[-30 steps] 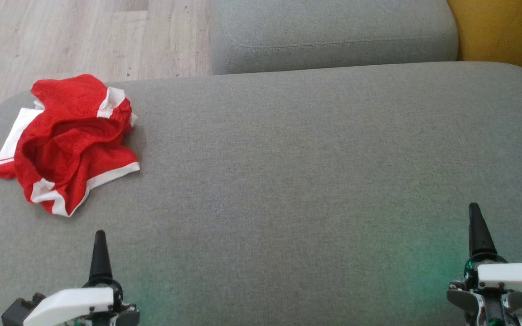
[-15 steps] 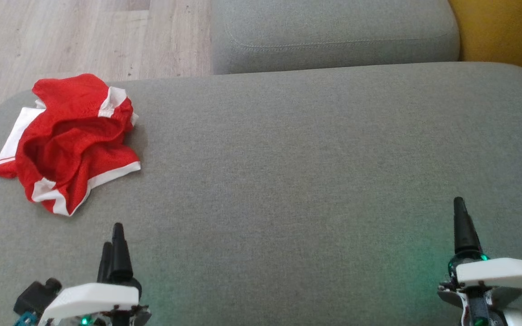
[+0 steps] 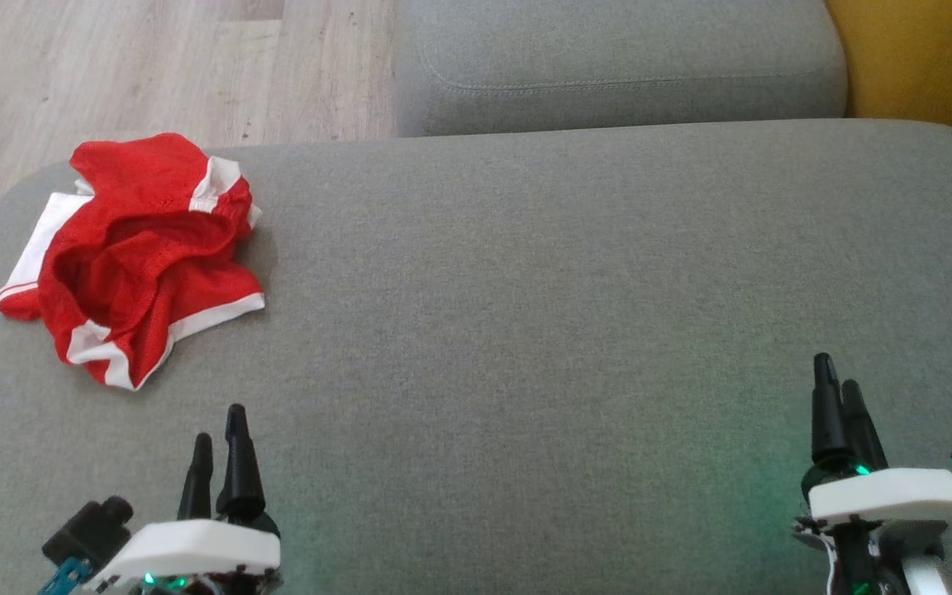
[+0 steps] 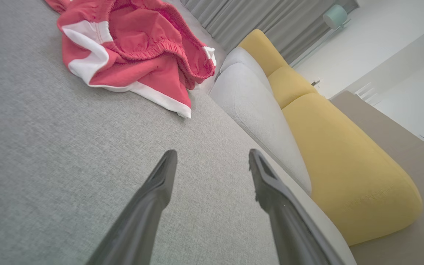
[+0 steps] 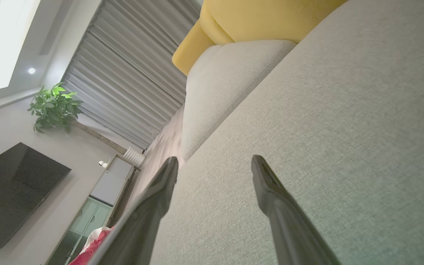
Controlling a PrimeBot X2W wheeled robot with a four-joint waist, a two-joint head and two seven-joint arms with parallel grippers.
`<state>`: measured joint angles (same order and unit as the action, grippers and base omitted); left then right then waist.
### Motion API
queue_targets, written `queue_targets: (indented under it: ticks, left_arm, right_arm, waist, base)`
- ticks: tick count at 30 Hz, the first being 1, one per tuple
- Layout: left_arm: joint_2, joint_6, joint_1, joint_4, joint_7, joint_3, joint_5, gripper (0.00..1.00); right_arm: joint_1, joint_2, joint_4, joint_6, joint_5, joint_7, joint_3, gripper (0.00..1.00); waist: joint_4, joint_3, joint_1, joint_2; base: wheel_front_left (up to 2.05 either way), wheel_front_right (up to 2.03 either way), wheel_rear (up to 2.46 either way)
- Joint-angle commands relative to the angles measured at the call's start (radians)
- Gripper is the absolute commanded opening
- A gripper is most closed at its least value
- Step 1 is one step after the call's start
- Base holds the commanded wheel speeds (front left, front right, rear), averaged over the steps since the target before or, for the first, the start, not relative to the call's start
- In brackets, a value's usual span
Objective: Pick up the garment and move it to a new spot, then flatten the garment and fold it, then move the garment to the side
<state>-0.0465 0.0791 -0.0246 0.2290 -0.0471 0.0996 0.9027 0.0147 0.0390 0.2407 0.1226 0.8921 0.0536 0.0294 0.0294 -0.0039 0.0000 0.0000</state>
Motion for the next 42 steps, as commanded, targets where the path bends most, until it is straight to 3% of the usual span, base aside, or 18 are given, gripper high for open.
queue_targets:
  ticks: [1, 42]
  left_arm:
    - [-0.011, -0.002, 0.026, -0.03, -0.019, -0.006, -0.034, 1.0]
    - [-0.029, -0.051, 0.012, 0.036, -0.14, 0.068, -0.509, 1.0]
  right_arm:
    - [-0.017, 0.006, -0.04, 0.004, -0.034, 0.014, -0.019, 1.0]
    - [-0.016, 0.009, 0.006, 0.006, -0.581, 0.134, -0.094, 1.0]
  waist:
    - [0.001, -0.001, 0.0, 0.0]
    - [0.024, -0.015, 0.0, 0.0]
  base:
    - [0.0, 0.0, 0.0]
    - [0.0, 0.0, 0.0]
